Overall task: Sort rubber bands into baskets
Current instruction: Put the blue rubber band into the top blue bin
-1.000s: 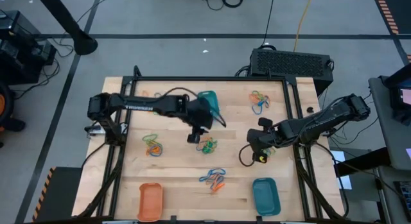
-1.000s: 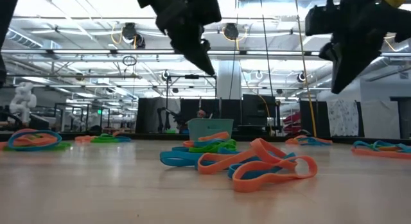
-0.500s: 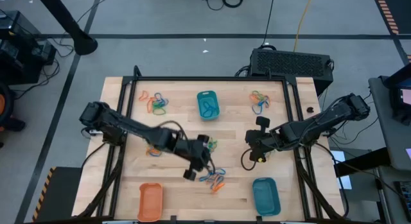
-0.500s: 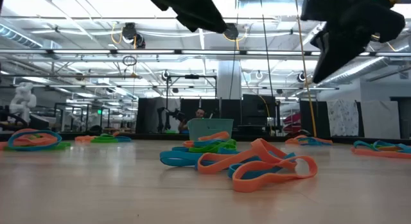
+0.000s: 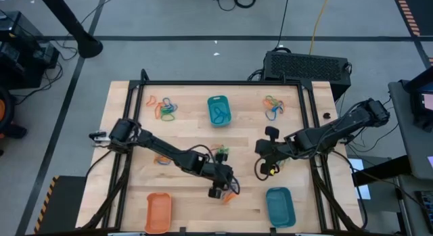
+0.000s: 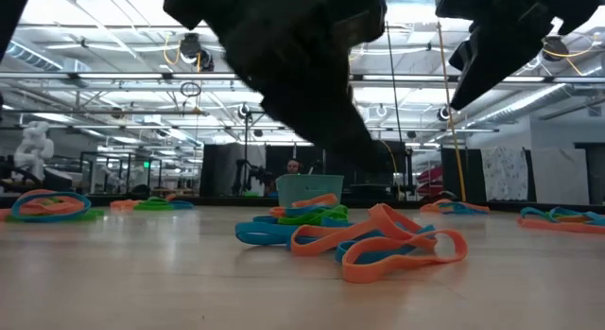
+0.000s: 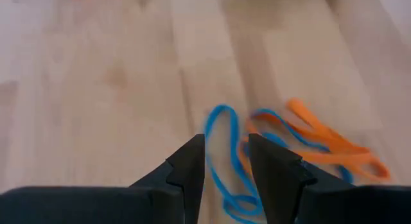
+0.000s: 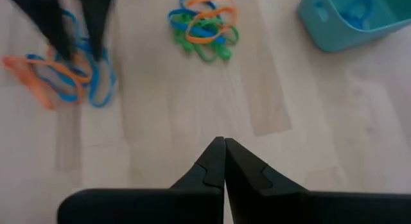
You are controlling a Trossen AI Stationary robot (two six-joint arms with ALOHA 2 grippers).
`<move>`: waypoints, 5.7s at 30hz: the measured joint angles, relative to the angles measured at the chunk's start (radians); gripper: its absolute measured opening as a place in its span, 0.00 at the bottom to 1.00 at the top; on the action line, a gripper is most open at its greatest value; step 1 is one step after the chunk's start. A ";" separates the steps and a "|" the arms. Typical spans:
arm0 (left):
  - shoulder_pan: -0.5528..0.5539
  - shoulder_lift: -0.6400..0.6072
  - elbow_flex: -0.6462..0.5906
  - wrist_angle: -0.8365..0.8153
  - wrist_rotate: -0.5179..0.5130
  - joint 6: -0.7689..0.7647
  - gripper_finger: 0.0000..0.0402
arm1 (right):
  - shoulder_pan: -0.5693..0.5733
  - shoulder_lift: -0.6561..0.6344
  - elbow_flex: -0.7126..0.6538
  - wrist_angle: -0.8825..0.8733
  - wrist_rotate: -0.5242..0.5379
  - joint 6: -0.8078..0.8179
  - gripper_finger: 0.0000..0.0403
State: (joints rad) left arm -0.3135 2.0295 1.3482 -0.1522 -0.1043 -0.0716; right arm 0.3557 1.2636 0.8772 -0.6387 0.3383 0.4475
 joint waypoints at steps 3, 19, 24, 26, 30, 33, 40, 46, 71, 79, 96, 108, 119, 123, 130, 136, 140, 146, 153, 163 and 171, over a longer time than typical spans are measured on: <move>0.011 0.006 0.015 -0.005 -0.017 -0.008 0.32 | 0.000 0.000 0.000 0.004 0.000 -0.006 0.00; 0.020 0.047 0.011 -0.011 0.022 -0.098 0.50 | 0.000 0.000 0.000 0.010 0.001 -0.041 0.00; 0.022 0.082 0.008 -0.006 0.022 -0.097 0.50 | 0.000 0.001 0.000 0.017 0.004 -0.041 0.00; 0.024 0.095 0.009 -0.011 0.023 -0.097 0.50 | 0.000 0.001 0.000 0.018 0.004 -0.043 0.00; 0.024 0.106 0.011 -0.007 0.034 -0.083 0.50 | 0.000 0.001 0.000 0.024 0.004 -0.049 0.00; 0.024 0.107 0.011 -0.006 0.037 -0.068 0.46 | 0.000 0.001 0.000 0.024 0.004 -0.053 0.00; 0.023 0.103 0.010 -0.009 0.050 -0.044 0.20 | 0.000 0.001 0.000 0.037 0.005 -0.071 0.00; 0.024 0.083 0.016 -0.031 0.048 -0.029 0.02 | 0.000 0.001 0.000 0.037 0.005 -0.072 0.00; 0.301 -0.350 0.017 -0.310 -0.273 0.238 0.00 | 0.000 0.001 0.000 0.047 0.006 -0.090 0.00; 0.563 -0.337 0.017 -0.310 -0.145 0.263 0.00 | 0.000 0.001 0.000 0.058 0.006 -0.112 0.00; 0.705 -0.336 0.017 -0.285 -0.003 0.235 0.00 | 0.000 0.001 0.000 0.101 0.005 -0.190 0.00; 0.705 -0.336 0.017 -0.251 -0.003 0.235 0.09 | 0.000 0.001 0.000 0.101 0.005 -0.189 0.00; 0.704 -0.336 0.017 -0.251 0.043 0.235 0.10 | 0.000 0.001 0.000 0.101 0.004 -0.187 0.00; 0.704 -0.336 0.017 -0.252 0.048 0.235 0.15 | 0.000 0.001 0.000 0.101 0.004 -0.187 0.00; 0.704 -0.336 0.017 -0.250 0.048 0.235 0.30 | 0.000 0.001 0.000 0.101 0.004 -0.187 0.00; 0.691 -0.339 0.017 -0.264 0.067 0.234 0.31 | 0.000 0.001 0.000 0.098 0.003 -0.182 0.00; 0.639 -0.344 0.018 -0.276 0.158 0.226 0.31 | 0.000 0.001 0.000 0.096 0.000 -0.172 0.00; 0.503 -0.344 0.018 -0.276 0.350 0.245 0.31 | 0.014 0.001 0.000 0.079 -0.025 -0.121 0.00; 0.360 -0.332 0.018 -0.119 0.361 0.268 0.31 | 0.070 -0.033 0.000 -0.068 -0.103 0.058 0.00; 0.293 -0.097 0.019 0.345 0.269 0.198 0.31 | 0.352 -0.169 0.000 -0.417 0.284 0.458 0.00; 0.286 0.212 0.398 0.275 0.270 0.192 0.31 | 0.464 -0.179 0.000 -0.478 0.319 0.588 0.00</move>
State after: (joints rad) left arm -0.0271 2.2414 1.7464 0.1229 0.1653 0.1200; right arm 0.8198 1.0843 0.8772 -1.1165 0.6577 1.0353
